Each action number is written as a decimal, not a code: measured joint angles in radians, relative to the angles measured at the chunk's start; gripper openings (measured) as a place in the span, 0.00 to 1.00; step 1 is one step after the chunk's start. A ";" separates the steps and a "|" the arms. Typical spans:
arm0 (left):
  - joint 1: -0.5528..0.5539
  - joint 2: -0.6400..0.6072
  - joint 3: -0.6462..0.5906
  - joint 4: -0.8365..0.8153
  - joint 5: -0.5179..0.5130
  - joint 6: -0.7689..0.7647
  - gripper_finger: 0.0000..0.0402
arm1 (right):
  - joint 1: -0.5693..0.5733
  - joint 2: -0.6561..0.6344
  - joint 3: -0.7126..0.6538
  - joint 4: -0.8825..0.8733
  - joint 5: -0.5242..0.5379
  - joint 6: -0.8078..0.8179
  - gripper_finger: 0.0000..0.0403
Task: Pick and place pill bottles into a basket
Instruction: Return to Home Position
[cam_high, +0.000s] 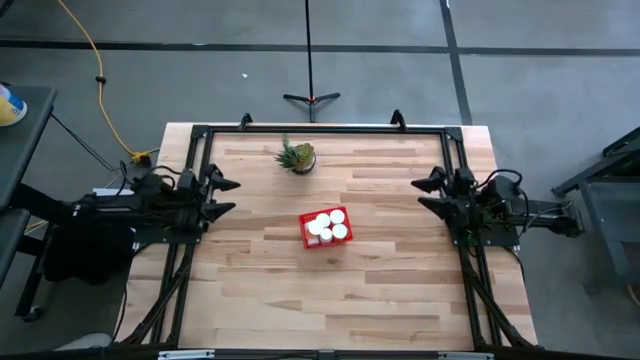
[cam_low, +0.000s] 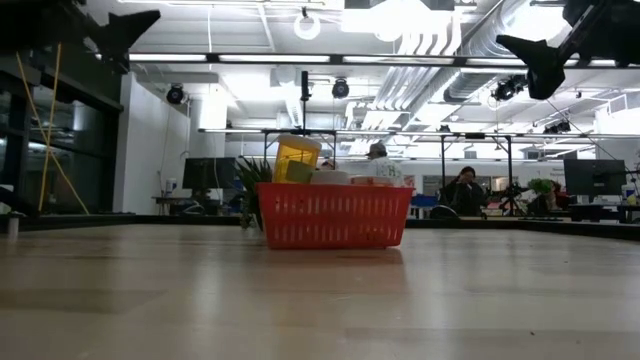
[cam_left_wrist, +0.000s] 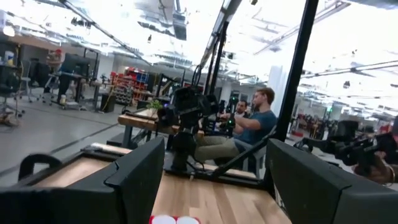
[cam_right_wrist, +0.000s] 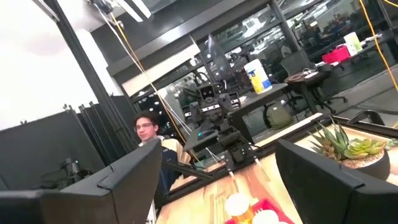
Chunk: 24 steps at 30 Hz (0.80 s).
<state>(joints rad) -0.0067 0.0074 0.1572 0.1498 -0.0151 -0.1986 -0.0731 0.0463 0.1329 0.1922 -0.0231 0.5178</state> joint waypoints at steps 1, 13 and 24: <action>0.000 0.000 -0.015 0.015 0.000 -0.010 0.79 | 0.000 0.000 0.000 -0.007 0.000 -0.003 0.76; 0.000 0.009 -0.044 -0.095 -0.003 -0.068 0.79 | 0.000 0.000 0.000 -0.115 0.056 0.220 0.76; 0.000 0.008 -0.044 -0.101 0.057 0.079 0.79 | 0.002 -0.001 0.001 -0.013 -0.105 -0.109 0.76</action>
<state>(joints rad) -0.0067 0.0154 0.1135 0.0493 0.0416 -0.1196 -0.0715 0.0449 0.1337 0.1796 -0.1276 0.4088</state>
